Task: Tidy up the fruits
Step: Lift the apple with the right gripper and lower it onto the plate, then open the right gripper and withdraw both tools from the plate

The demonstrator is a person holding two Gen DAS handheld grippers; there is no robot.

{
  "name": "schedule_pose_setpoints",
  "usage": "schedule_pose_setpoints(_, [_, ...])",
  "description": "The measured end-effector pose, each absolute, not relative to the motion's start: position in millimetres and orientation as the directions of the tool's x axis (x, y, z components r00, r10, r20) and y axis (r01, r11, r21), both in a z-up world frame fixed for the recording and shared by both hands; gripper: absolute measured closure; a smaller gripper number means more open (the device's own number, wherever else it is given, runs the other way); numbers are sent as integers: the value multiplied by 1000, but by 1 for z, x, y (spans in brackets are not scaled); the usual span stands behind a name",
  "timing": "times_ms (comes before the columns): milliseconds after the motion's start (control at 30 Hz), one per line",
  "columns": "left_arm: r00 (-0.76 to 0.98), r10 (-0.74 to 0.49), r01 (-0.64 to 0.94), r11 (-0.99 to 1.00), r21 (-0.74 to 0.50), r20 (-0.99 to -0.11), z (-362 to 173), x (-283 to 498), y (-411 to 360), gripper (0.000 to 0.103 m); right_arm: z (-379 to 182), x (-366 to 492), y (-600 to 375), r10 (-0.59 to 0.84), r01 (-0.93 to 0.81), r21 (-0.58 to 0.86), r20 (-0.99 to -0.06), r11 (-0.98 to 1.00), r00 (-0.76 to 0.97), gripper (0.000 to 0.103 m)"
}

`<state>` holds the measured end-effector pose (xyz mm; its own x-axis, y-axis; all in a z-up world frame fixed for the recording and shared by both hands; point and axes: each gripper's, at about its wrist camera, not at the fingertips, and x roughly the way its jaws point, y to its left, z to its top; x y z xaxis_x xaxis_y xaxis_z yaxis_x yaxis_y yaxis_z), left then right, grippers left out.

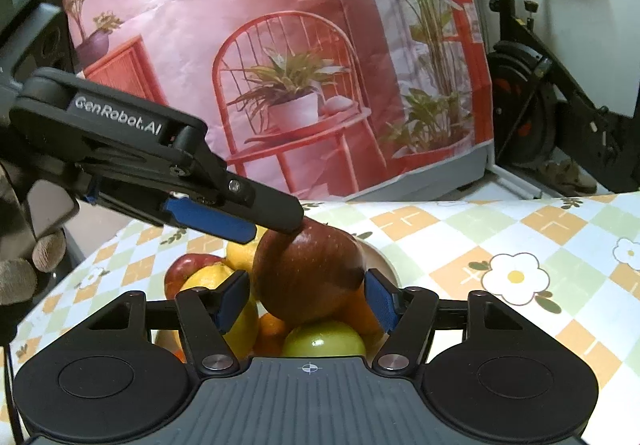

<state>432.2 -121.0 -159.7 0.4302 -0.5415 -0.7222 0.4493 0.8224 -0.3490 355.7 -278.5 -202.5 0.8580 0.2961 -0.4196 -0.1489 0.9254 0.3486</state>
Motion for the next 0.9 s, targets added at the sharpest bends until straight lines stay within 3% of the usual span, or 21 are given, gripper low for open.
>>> schedule_pose_setpoints(533, [468,-536,447,830,-334,-703,-153,426,-115,44,-197,353,-276,275,-138,329,-417,934,866,39])
schedule_pose_setpoints(667, [497,-527,453,835,-311,-690,-145,418,-110,40,-192,349,-275,261,-129,317,-417,939,871,29])
schedule_pose_setpoints(833, [575,-494,459,855,-243,-652,-125,394,-96,22,-178,333,-275,215,-96,295,-405,951,889,7])
schedule_pose_setpoints(900, [615,-472,456,866,-204,-631,-116,381,-88,13,-171,326,-274,188,-69,288,-411,955,892,3])
